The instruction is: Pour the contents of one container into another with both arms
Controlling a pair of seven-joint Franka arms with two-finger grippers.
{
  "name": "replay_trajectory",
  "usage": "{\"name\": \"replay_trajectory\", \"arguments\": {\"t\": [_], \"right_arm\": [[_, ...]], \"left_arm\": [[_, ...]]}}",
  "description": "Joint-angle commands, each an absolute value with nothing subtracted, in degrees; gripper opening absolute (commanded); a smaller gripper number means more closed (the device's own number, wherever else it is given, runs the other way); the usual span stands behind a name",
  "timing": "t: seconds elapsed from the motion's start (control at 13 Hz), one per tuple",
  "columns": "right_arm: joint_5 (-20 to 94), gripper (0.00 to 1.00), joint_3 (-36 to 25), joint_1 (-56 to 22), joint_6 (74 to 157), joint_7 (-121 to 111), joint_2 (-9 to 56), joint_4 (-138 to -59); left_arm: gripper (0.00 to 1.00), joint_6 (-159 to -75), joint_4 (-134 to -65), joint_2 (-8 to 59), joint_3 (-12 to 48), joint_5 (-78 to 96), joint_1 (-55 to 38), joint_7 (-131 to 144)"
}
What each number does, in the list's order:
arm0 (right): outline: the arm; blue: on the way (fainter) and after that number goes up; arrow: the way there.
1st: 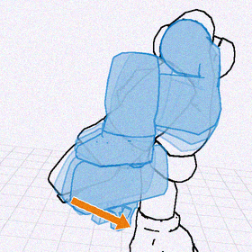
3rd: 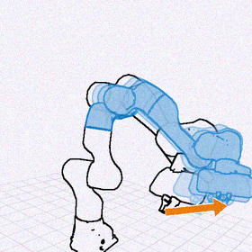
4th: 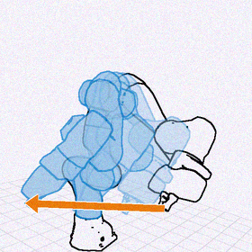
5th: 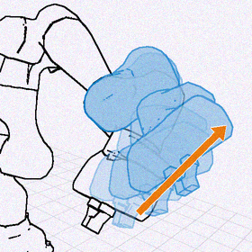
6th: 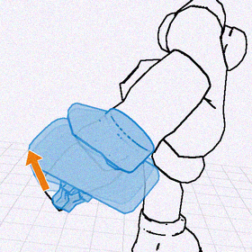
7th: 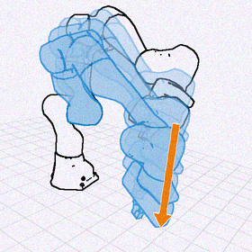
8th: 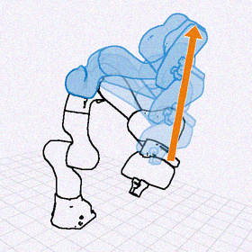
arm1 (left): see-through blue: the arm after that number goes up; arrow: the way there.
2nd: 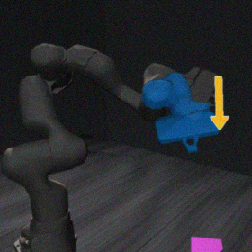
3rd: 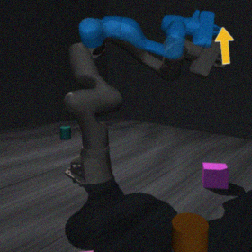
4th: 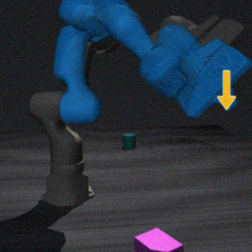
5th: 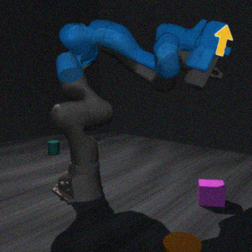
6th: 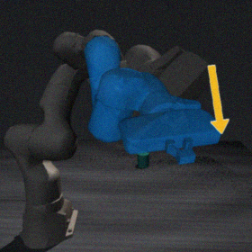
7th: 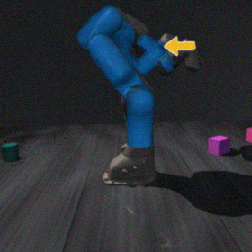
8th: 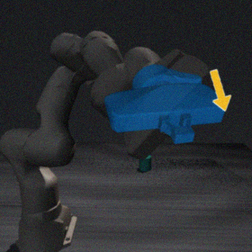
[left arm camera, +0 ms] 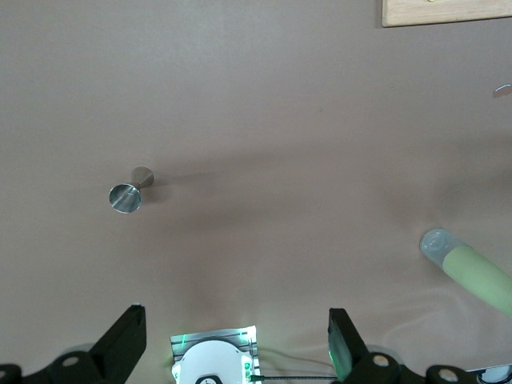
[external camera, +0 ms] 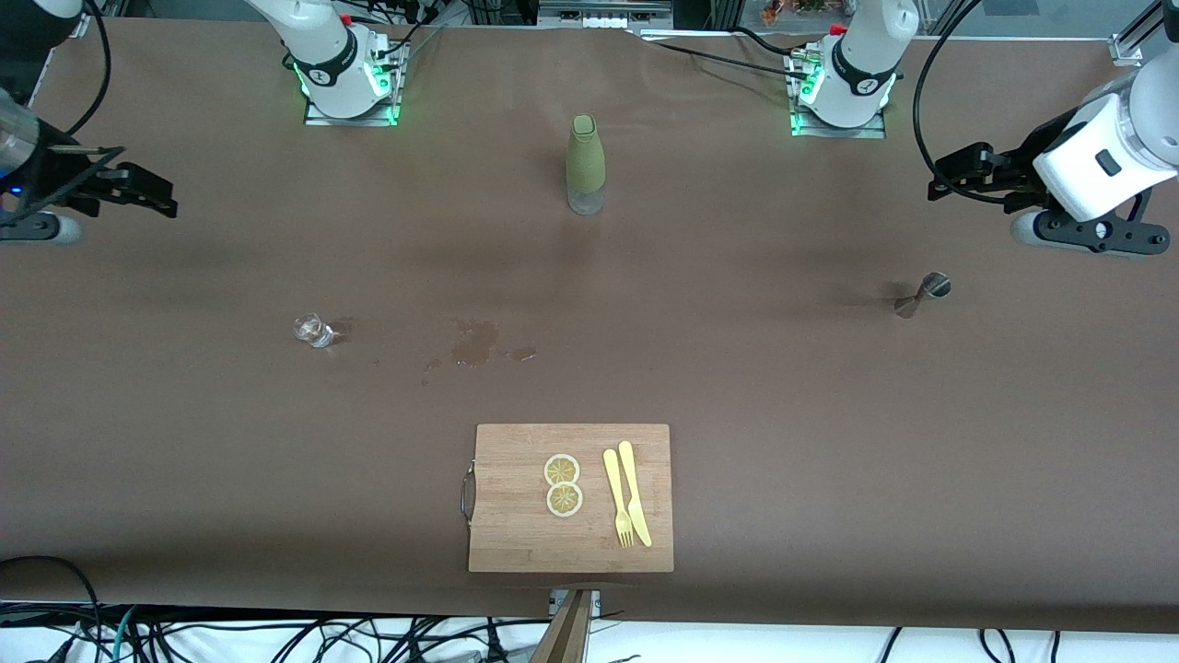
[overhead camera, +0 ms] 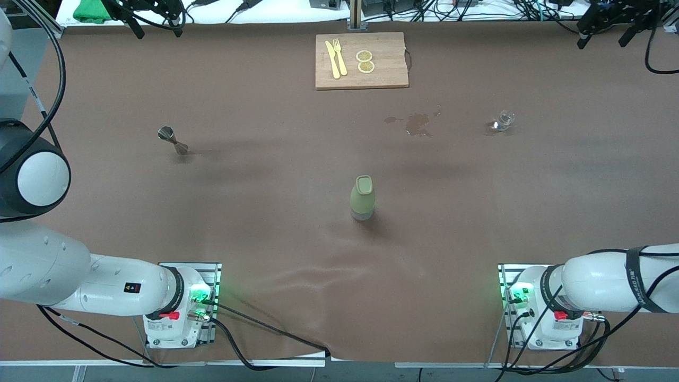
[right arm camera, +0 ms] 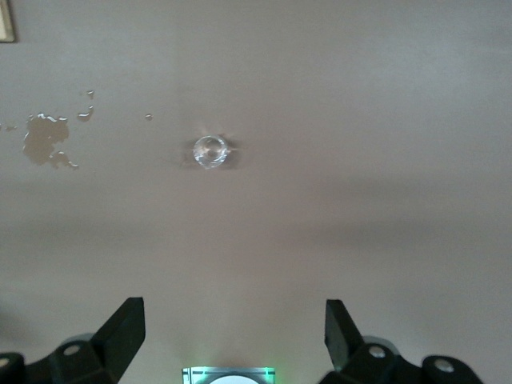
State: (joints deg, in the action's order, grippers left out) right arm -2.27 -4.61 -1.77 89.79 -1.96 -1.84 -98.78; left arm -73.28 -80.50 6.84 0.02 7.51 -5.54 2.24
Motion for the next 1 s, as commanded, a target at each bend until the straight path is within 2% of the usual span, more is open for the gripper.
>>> {"name": "replay_trajectory", "arguments": {"t": [0.0,0.31,0.92], "right_arm": [[-0.28,1.00,-6.06,-3.43,90.35,-1.93,-2.55,-96.79],[0.88,1.00,-6.06,-3.43,90.09,-1.58,-1.32,-93.78],[0.88,1.00,-5.80,-3.52,89.39,-1.93,-1.05,-93.69]], "left_arm": [[1.00,-74.18,-82.18,5.45,0.62,5.62,-5.27,2.81],[1.00,-74.09,-81.74,6.06,0.62,5.62,-5.54,2.37],[1.00,-74.09,-81.47,6.68,0.53,5.62,-5.36,2.28]]}}
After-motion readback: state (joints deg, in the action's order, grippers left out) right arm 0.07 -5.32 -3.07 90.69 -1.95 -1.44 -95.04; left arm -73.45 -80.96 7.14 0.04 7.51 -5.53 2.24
